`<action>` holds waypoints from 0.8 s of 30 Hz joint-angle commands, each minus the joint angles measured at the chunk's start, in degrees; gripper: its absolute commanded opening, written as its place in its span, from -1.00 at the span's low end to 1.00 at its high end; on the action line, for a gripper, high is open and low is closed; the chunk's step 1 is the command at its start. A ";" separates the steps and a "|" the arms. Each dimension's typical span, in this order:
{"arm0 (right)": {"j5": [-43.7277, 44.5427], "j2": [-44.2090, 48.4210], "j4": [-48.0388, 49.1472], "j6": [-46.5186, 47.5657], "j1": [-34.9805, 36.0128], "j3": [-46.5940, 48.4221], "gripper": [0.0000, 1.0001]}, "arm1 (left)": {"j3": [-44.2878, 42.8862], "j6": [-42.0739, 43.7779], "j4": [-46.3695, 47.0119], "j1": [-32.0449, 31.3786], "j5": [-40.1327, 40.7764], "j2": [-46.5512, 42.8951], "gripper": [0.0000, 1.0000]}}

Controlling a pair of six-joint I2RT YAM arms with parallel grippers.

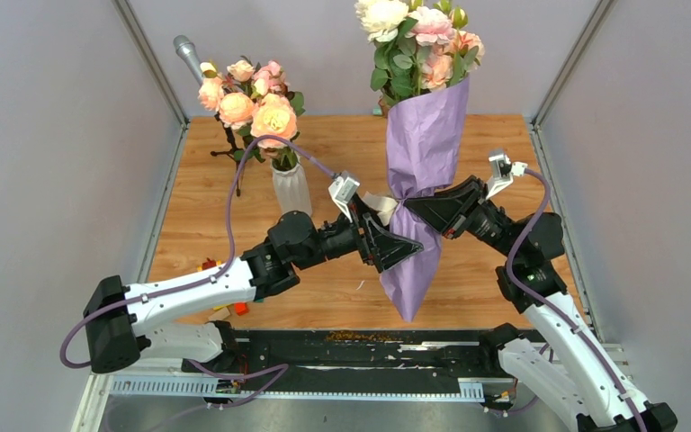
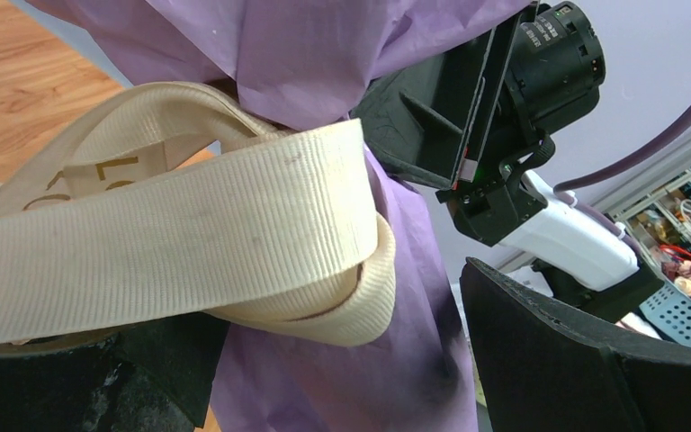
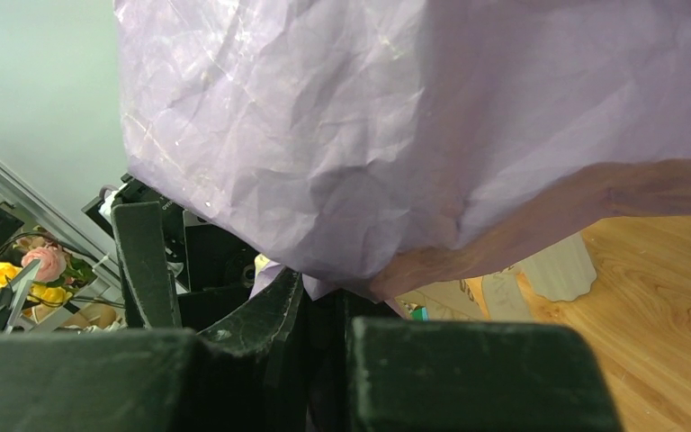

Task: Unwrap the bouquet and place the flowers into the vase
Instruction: Pick up the fake flower at the center of the board, then place the fake flower at the center of the board.

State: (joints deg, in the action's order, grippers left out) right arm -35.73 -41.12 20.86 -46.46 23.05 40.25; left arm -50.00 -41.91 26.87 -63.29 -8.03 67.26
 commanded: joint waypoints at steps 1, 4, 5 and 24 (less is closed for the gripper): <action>-1.60 0.47 6.24 0.42 0.18 3.69 -1.00 | -2.75 -0.84 3.13 -0.09 -1.24 1.83 1.00; -1.67 0.30 6.21 0.62 0.21 3.70 -1.00 | -3.22 -0.61 2.79 -0.08 -0.77 2.32 1.00; -1.76 0.24 6.21 0.78 0.17 3.70 -1.00 | -3.33 -0.53 2.62 -0.08 -0.69 2.51 0.99; 3.94 1.32 -11.19 15.14 0.32 5.49 -0.93 | -5.66 4.71 -5.87 -0.09 6.49 5.32 -1.00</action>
State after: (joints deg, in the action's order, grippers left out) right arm -35.05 -41.30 15.35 -38.70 23.07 40.84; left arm -53.87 -40.14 21.30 -63.40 -5.80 71.66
